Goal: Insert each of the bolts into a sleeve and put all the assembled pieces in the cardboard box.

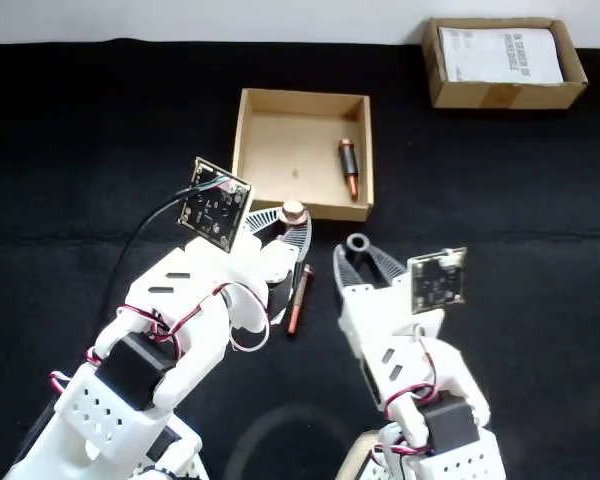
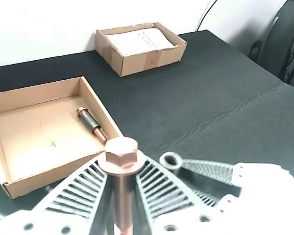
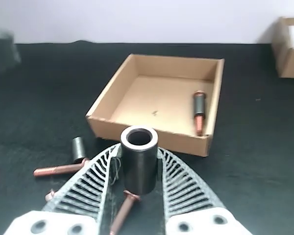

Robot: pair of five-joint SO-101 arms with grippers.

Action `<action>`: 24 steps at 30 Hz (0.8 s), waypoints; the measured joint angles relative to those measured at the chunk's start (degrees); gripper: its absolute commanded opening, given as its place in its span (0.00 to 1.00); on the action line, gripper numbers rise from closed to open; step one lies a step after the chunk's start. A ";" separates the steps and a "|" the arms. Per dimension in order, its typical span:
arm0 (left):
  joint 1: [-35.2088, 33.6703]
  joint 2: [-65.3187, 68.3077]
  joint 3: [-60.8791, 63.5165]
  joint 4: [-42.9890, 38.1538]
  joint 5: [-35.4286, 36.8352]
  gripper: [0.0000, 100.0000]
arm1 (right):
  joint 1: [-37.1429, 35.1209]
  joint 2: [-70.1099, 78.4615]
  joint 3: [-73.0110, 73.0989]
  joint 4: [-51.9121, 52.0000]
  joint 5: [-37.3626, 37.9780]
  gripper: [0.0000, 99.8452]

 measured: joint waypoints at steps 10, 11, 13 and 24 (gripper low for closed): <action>0.00 8.35 -4.22 -6.15 0.00 0.01 | -2.99 0.00 1.67 -2.29 0.00 0.01; 0.00 9.76 -4.22 -8.26 0.00 0.01 | -2.99 0.00 1.67 -2.29 0.00 0.01; 0.00 12.22 -4.22 -12.22 0.00 0.01 | -2.99 0.00 1.67 -2.29 0.00 0.01; 0.88 22.77 -9.32 -19.60 0.00 0.01 | -2.99 0.00 1.85 -3.43 0.00 0.01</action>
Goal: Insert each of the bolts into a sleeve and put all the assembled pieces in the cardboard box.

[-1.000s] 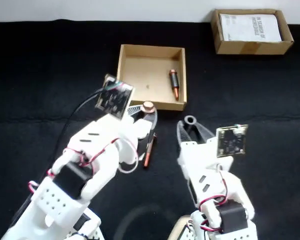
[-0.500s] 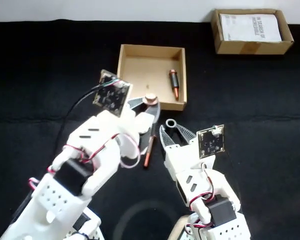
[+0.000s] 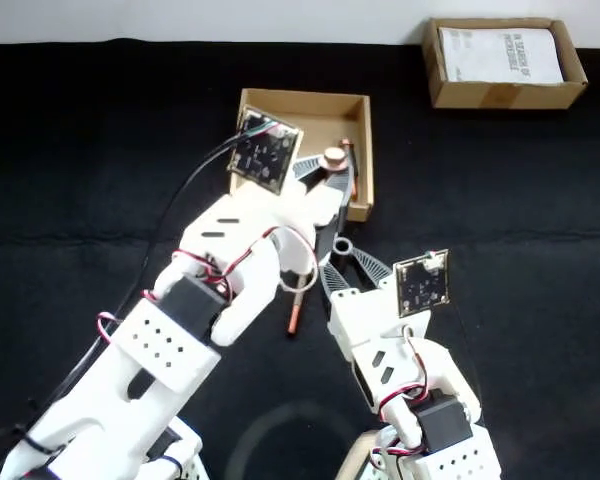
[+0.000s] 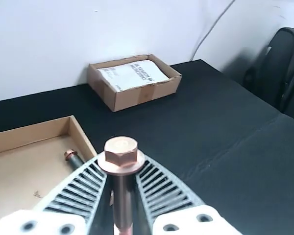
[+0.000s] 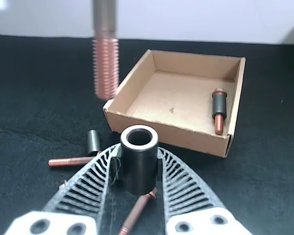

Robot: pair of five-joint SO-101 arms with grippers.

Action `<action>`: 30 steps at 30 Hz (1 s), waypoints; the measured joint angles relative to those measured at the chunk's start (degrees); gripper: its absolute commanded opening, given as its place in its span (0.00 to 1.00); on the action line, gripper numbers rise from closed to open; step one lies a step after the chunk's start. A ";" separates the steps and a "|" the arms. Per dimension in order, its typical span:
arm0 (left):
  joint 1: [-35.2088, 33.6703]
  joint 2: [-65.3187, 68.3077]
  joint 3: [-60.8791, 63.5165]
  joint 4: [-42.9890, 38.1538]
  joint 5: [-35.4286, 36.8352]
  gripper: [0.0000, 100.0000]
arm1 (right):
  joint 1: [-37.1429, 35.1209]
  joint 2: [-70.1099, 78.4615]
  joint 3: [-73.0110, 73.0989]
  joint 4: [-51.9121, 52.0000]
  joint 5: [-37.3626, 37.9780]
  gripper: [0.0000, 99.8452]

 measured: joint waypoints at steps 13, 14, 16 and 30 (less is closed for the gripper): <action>3.78 4.31 -2.55 0.00 0.00 0.01 | 0.00 0.00 0.00 -1.58 0.00 0.01; 3.78 4.31 -2.55 0.00 0.00 0.01 | 0.00 0.00 0.00 -1.58 0.00 0.01; 3.78 4.31 -2.55 0.00 0.00 0.01 | 0.00 0.00 0.00 -1.58 0.00 0.01; 3.78 4.31 0.79 -0.09 -0.09 0.01 | 0.00 0.09 0.09 -1.58 0.00 0.01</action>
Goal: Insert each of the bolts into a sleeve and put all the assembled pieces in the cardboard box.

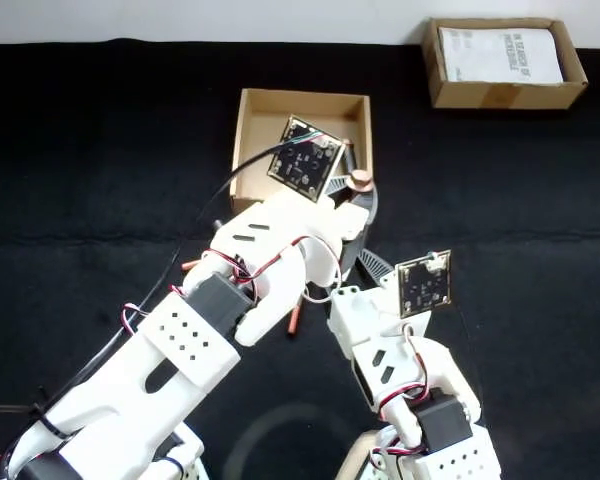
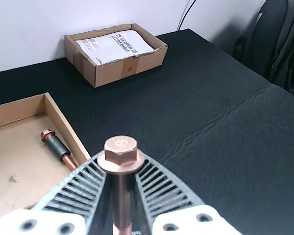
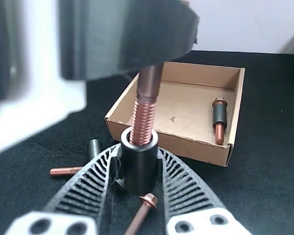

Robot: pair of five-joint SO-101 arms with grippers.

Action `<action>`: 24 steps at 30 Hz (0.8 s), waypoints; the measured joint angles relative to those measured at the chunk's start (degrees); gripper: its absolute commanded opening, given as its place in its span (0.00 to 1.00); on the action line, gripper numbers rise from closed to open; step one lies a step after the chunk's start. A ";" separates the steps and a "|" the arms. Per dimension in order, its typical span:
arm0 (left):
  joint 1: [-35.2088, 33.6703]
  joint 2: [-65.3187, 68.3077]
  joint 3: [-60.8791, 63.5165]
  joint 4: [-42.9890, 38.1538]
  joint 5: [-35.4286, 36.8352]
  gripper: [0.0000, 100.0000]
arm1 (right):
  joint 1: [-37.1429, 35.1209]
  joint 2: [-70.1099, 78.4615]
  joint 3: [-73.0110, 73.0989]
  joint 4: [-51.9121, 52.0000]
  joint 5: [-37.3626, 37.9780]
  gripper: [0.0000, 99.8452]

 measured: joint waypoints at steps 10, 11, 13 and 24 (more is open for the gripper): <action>0.18 0.00 0.00 0.26 -0.09 0.01 | 0.00 0.00 0.00 0.00 0.00 0.01; 0.44 0.00 0.00 0.79 -0.09 0.01 | 0.00 0.00 0.00 0.00 0.00 0.01; 1.41 -0.44 0.44 2.20 -0.09 0.01 | 0.44 0.00 0.00 0.00 0.00 0.01; 2.90 -5.63 7.21 5.27 -0.09 0.10 | 2.20 0.00 0.00 0.00 0.00 0.01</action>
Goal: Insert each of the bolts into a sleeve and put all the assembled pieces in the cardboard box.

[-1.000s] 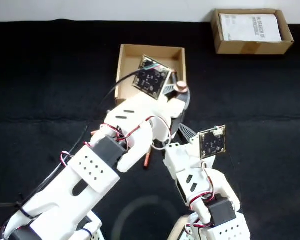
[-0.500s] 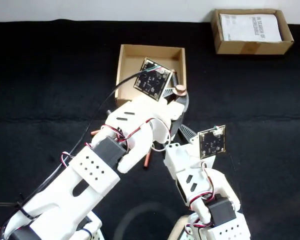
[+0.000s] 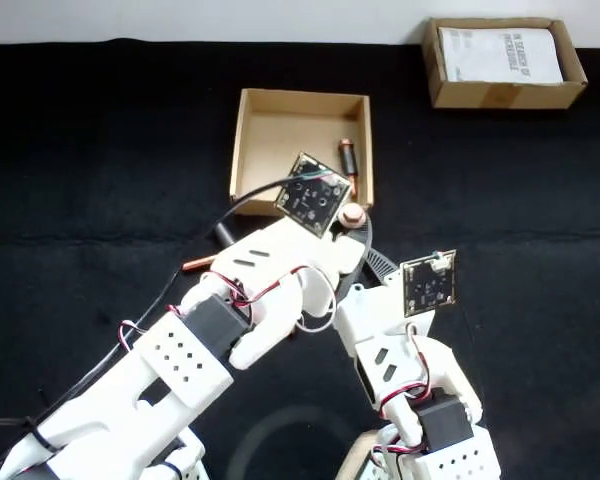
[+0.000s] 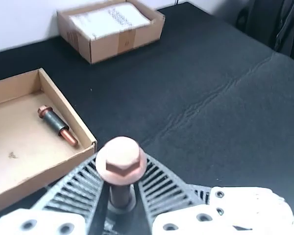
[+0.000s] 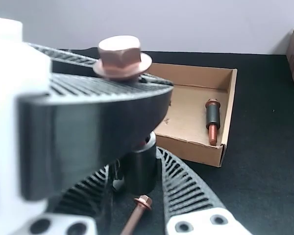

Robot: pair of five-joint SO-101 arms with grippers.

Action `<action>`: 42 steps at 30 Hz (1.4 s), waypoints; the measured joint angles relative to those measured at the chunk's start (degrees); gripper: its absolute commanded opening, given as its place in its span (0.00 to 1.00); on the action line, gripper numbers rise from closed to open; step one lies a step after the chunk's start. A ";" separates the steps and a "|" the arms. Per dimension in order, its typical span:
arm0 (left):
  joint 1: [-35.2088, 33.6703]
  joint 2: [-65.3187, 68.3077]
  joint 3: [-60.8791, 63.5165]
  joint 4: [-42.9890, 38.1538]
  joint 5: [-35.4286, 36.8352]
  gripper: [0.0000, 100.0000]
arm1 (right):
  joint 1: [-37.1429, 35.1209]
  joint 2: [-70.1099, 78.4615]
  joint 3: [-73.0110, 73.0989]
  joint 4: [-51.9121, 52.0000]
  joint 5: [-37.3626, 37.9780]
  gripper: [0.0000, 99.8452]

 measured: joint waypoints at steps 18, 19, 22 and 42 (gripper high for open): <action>-0.18 -1.14 -11.25 22.86 2.37 0.31 | 0.53 0.09 0.09 0.00 0.00 0.01; -0.79 -1.14 -12.75 24.88 2.29 0.31 | 0.53 0.09 0.09 0.00 0.00 0.01; -3.52 -1.14 -15.82 30.42 0.00 0.31 | 0.53 0.09 0.09 0.00 0.00 0.01; -25.49 -23.56 -8.62 40.09 -3.96 0.02 | 4.40 25.76 -26.99 0.00 0.00 0.01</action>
